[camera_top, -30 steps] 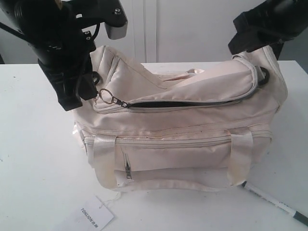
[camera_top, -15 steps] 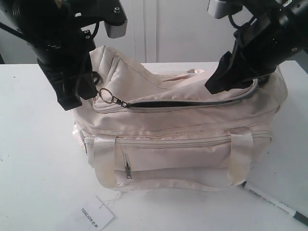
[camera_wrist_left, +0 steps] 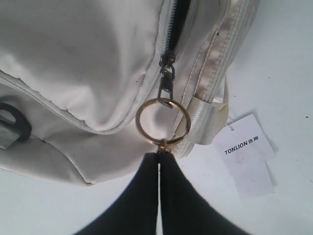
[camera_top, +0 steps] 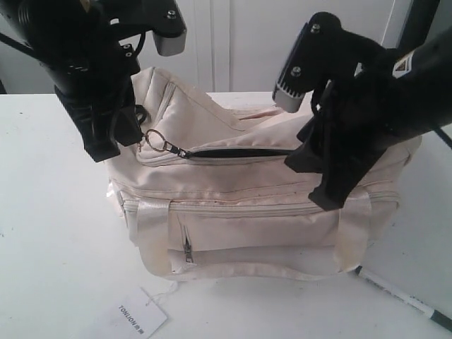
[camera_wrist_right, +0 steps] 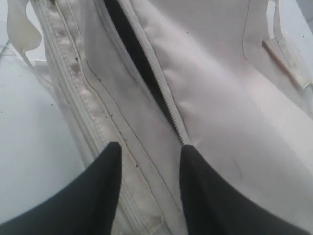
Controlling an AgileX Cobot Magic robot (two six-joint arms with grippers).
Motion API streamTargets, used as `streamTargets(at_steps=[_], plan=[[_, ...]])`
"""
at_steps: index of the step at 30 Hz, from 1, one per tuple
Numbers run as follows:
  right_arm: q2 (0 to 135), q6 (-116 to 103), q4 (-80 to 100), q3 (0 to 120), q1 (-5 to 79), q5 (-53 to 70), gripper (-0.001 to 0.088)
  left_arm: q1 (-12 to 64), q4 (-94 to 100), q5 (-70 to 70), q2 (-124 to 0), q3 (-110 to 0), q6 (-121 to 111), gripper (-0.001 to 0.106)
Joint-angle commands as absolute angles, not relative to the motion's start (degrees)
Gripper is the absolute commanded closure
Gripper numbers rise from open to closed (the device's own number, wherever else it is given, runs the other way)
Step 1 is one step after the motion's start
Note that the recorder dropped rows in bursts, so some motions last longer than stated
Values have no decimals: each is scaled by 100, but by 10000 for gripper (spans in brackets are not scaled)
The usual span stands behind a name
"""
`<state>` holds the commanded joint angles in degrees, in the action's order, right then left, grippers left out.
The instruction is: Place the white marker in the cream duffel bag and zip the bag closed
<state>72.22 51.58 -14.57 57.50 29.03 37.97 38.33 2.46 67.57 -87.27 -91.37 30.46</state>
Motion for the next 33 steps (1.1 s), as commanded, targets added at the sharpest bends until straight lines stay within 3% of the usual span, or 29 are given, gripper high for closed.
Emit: streamTargets(at_steps=[3,8,12,19,33], plan=[[7222,5501,-1472,5627,2981,3470,488,3833,246,6757,-8727,-9137,3241,1053],[7299,6288,-1591,5265,3023,2624,334,3833,246,6734,-8727,-9137,3621,1053],[7517,6389,-2242,5256,3023,2160,337,3833,246,6720,-8727,-9137,3753,1053],[7687,8104,-3918,5256,3023,2430,339,3833,224,6570,-8727,-9137,3753,1053],[8153,9009,-4710,5256,3023,2348,339,3833,143,6560,-8727,-9137,3753,1053]])
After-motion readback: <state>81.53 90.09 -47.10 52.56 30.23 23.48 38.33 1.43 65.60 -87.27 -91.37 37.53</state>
